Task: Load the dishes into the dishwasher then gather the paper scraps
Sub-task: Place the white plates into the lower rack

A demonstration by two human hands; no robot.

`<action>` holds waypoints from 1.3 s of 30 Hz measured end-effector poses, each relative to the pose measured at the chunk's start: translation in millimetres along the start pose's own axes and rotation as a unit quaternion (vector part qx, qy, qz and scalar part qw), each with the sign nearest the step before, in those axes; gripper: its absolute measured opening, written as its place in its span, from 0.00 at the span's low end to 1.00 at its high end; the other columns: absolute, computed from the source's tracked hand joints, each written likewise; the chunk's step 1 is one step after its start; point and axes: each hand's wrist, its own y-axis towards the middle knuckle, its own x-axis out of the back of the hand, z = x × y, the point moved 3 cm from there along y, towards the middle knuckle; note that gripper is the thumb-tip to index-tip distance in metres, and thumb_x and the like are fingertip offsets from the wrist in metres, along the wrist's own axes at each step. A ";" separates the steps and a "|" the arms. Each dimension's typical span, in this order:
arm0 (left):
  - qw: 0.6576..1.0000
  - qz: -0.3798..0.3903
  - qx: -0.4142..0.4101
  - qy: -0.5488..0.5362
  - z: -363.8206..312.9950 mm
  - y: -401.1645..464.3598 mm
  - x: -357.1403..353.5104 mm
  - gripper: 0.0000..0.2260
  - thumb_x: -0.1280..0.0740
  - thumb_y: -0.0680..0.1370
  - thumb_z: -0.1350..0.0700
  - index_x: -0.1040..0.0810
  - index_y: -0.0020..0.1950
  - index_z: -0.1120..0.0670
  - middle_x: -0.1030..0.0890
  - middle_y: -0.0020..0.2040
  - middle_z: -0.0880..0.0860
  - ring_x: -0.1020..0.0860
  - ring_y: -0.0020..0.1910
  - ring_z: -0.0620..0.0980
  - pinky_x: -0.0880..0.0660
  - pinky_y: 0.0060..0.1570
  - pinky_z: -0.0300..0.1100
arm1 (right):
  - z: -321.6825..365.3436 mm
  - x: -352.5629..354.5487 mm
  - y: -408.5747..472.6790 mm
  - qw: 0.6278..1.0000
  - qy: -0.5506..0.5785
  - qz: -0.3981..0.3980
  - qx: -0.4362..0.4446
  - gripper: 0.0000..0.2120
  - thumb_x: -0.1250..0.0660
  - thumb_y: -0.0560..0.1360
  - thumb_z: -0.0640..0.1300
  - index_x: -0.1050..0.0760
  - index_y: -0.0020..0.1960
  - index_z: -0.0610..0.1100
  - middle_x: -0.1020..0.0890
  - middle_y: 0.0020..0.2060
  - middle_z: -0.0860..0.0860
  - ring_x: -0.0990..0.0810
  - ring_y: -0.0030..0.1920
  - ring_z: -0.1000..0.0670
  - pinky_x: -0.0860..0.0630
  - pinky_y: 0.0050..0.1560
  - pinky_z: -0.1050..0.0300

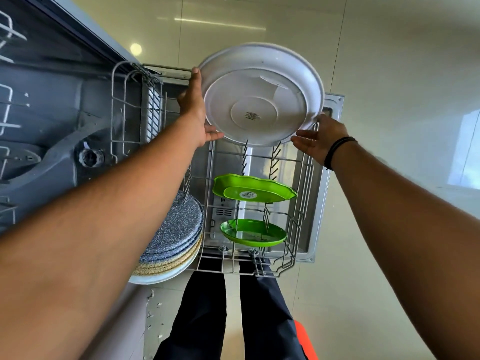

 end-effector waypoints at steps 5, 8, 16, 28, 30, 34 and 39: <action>1.000 0.007 -0.026 0.015 13.4 -5.6 -8.6 0.34 0.43 0.75 0.25 0.33 0.74 0.44 0.24 0.66 0.55 0.21 0.55 0.60 0.23 0.44 0.52 | -18.2 -1.7 -2.0 0.999 -0.028 -0.005 0.030 0.06 0.43 0.84 0.46 0.29 0.58 0.52 0.20 0.40 0.45 0.20 0.35 0.45 0.22 0.40 0.53; 0.999 0.009 -0.034 0.025 21.9 -5.1 -9.7 0.29 0.42 0.77 0.28 0.31 0.73 0.43 0.24 0.65 0.53 0.23 0.55 0.57 0.25 0.45 0.49 | -21.2 -3.7 -2.8 0.998 -0.048 -0.005 0.046 0.08 0.40 0.83 0.44 0.27 0.61 0.49 0.20 0.39 0.46 0.21 0.32 0.47 0.23 0.36 0.56; 0.993 -0.016 -0.109 0.051 5.5 2.6 -5.9 0.29 0.40 0.78 0.31 0.38 0.76 0.39 0.25 0.69 0.50 0.20 0.58 0.57 0.18 0.43 0.51 | 26.0 -13.5 -1.0 0.899 -0.286 -0.113 0.312 0.35 0.27 0.70 0.40 0.35 0.74 0.50 0.28 0.64 0.50 0.27 0.55 0.52 0.34 0.51 0.71; 0.990 -0.004 -0.111 0.087 -22.9 16.9 7.2 0.22 0.35 0.78 0.34 0.31 0.66 0.45 0.23 0.64 0.51 0.19 0.55 0.59 0.18 0.39 0.52 | 19.5 -14.5 10.6 0.904 -0.311 -0.101 0.276 0.21 0.32 0.74 0.39 0.27 0.66 0.49 0.20 0.57 0.47 0.23 0.54 0.46 0.27 0.55 0.60; 0.990 0.010 -0.116 0.080 -22.5 10.4 4.9 0.25 0.36 0.78 0.32 0.30 0.66 0.47 0.21 0.62 0.53 0.19 0.54 0.58 0.18 0.41 0.52 | 18.5 -10.1 8.6 0.908 -0.294 -0.124 0.270 0.17 0.33 0.75 0.41 0.27 0.64 0.47 0.20 0.58 0.46 0.23 0.52 0.46 0.27 0.52 0.59; 0.980 -0.005 -0.183 0.081 -5.9 -4.6 -6.3 0.29 0.35 0.74 0.29 0.29 0.65 0.48 0.19 0.58 0.51 0.18 0.53 0.50 0.17 0.36 0.47 | 12.4 0.0 2.7 0.918 -0.258 -0.165 0.251 0.16 0.35 0.74 0.39 0.28 0.62 0.44 0.21 0.54 0.48 0.24 0.50 0.46 0.30 0.46 0.60; 0.973 -0.035 -0.228 0.023 9.3 -11.0 -1.5 0.16 0.40 0.81 0.35 0.29 0.57 0.46 0.22 0.51 0.45 0.20 0.49 0.45 0.19 0.52 0.53 | 4.3 -2.1 -6.2 0.917 -0.250 -0.148 0.275 0.19 0.32 0.72 0.38 0.30 0.61 0.46 0.21 0.53 0.49 0.23 0.50 0.46 0.27 0.48 0.58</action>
